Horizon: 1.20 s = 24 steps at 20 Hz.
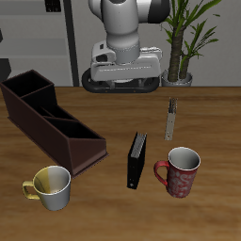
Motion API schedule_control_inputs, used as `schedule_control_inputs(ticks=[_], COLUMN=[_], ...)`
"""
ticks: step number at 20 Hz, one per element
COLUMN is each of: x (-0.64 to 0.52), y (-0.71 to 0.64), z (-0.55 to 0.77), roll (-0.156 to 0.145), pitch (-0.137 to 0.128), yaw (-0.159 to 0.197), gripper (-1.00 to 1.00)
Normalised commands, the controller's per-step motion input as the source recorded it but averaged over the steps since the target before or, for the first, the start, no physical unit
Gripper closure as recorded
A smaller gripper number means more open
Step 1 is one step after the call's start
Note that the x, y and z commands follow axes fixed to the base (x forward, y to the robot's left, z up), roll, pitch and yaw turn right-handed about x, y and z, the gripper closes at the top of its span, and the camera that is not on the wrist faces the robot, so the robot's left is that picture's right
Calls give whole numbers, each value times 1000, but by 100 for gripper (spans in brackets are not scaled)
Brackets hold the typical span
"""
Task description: Place the yellow book into the right desk caddy's right compartment and place the red mug into the right desk caddy's left compartment
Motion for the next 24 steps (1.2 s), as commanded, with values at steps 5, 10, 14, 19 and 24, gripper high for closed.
schedule_control_inputs(ticks=[5, 10, 14, 19, 24], x=[82, 121, -194, -448, -319], y=[-13, 131, 274, 530, 411], z=[-68, -129, -186, -225, -143], roll=[-35, -27, -16, -52, -13], pitch=[2, 9, -25, -58, -42], yaw=[-1, -34, -73, 1, 3], gripper=[-100, -100, -100, -100, -100])
